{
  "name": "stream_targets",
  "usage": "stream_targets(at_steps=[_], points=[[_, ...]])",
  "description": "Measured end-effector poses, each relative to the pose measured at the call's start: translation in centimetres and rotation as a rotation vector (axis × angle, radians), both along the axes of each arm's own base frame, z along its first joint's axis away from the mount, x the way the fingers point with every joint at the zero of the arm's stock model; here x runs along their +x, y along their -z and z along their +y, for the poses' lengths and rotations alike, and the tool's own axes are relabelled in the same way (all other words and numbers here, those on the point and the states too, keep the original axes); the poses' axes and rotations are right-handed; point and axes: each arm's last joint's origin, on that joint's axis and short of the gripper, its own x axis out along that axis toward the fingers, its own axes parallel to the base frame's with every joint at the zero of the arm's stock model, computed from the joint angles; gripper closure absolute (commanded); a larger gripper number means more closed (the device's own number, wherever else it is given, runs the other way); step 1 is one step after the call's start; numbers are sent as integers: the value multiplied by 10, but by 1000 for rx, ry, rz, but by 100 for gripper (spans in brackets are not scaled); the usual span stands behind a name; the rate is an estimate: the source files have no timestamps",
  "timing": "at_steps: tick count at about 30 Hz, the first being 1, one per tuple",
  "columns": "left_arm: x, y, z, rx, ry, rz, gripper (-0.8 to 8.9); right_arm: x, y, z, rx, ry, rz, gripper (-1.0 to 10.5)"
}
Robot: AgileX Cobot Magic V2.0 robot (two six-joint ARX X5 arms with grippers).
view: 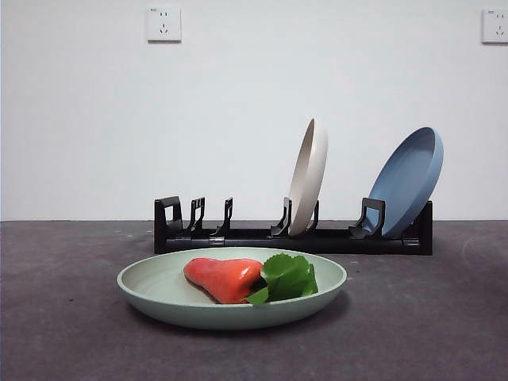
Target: Take the green plate from the plate rack,put the plate on the table,take the carrot from the table,put the carrot in the plate
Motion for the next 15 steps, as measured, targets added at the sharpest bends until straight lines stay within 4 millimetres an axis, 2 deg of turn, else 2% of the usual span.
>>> stream_targets(at_steps=[15], points=[[0,0,0,0,0,0,817,1,-1,-2,-7,8,-23,945]])
